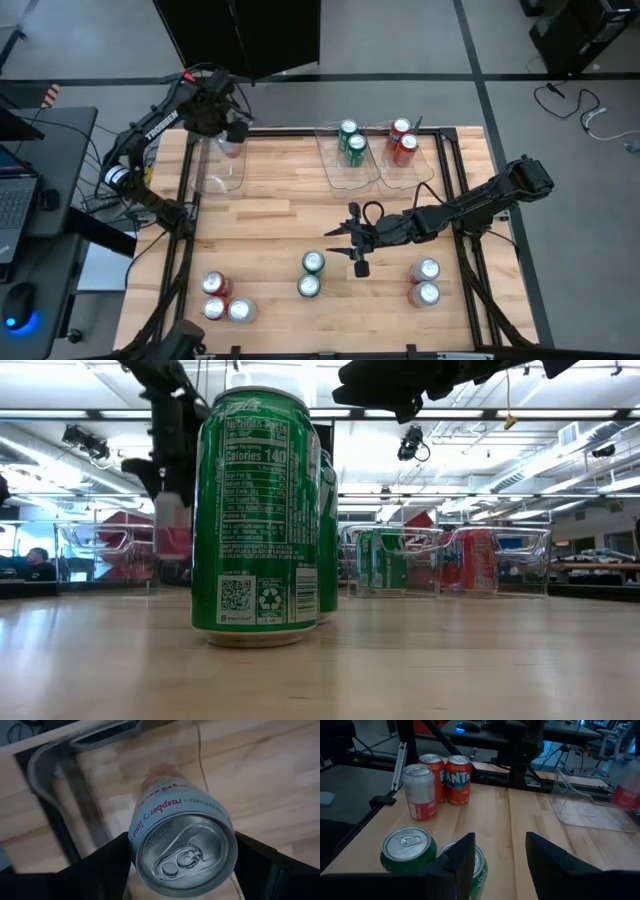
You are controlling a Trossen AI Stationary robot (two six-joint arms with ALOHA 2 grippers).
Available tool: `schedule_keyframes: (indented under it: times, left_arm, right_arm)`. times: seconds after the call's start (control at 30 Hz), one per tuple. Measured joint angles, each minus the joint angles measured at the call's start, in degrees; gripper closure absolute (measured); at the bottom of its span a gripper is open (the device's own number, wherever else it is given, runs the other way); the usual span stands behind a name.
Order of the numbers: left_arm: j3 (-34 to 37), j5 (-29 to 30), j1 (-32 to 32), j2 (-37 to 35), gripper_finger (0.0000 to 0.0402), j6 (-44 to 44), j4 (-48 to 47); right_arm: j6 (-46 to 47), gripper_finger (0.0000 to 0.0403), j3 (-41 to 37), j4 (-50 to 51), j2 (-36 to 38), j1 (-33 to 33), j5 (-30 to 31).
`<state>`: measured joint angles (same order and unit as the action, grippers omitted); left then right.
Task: Sort soda cans
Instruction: Put the top left pink-white soda can into the left transparent bin
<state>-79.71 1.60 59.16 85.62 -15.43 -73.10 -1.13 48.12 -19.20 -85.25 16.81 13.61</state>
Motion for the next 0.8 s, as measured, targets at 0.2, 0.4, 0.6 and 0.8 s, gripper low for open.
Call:
schedule_keyframes:
  times: [0.2,0.4,0.6,0.8]
  left_arm:
    - [2.3,-4.2,-0.6,3.6,0.0115,-0.1,6.2]
    - [0.0,-8.1,-4.0,6.1,0.0115,-0.8,7.8]
    - [-4.7,0.3,-3.5,6.1,0.0115,0.9,4.4]
    - [-3.9,3.5,-2.2,6.1,0.0115,7.9,4.1]
  right_arm:
    - [-0.2,0.0241,0.0,0.0,0.0,0.0,0.0]
    - [-0.5,0.0243,0.0,0.0,0.0,-0.1,0.0]
    - [-0.5,0.0242,0.0,0.1,0.0,-0.1,0.0]
    - [-0.5,0.0242,0.0,0.1,0.0,-0.1,0.0]
